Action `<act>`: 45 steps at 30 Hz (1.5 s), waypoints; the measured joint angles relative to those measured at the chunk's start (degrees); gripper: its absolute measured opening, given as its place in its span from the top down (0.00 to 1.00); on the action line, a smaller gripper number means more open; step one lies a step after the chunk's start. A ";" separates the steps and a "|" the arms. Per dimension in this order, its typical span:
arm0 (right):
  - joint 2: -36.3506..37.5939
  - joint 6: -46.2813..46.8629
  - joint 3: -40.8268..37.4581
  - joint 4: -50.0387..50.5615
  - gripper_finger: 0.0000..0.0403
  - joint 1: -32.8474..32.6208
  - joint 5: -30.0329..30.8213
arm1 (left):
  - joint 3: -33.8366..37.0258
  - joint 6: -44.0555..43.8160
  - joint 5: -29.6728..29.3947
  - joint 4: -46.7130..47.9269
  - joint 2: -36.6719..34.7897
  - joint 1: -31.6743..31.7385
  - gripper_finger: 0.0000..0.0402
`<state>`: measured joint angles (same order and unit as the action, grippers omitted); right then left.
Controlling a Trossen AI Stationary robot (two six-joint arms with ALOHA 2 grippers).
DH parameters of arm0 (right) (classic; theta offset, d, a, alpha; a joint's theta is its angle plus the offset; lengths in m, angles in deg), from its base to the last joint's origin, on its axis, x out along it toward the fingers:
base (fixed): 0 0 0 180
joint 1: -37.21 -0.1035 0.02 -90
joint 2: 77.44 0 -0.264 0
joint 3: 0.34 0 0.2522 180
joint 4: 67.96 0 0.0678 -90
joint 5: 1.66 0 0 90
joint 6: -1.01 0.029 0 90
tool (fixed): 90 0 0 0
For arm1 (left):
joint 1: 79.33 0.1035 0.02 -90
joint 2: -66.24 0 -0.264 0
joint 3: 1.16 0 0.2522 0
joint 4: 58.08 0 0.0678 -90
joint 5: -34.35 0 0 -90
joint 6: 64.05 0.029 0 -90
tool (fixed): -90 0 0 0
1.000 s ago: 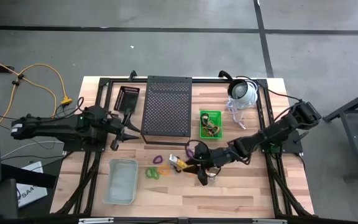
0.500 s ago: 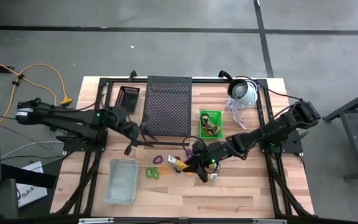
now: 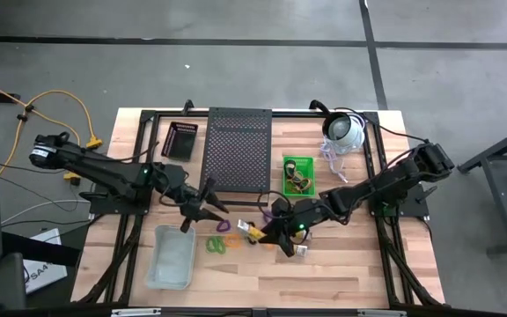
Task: Pick & Place Office Desk Supplies
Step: Put the top right crayon box into the black basket
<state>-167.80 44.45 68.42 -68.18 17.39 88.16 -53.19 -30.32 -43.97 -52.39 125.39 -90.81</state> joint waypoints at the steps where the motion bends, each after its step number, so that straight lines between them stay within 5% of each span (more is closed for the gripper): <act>1: 0.00 0.00 0.00 0.00 0.68 0.12 -0.02 | 0.00 0.13 -0.13 -0.14 0.00 -0.27 0.71; 45: 0.00 -6.25 0.02 -4.09 0.68 6.89 -7.50 | 0.00 0.92 2.06 -2.91 0.00 4.74 0.70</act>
<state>-167.80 38.20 68.44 -72.26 24.28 80.66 -53.19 -29.40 -41.91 -55.30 125.39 -86.07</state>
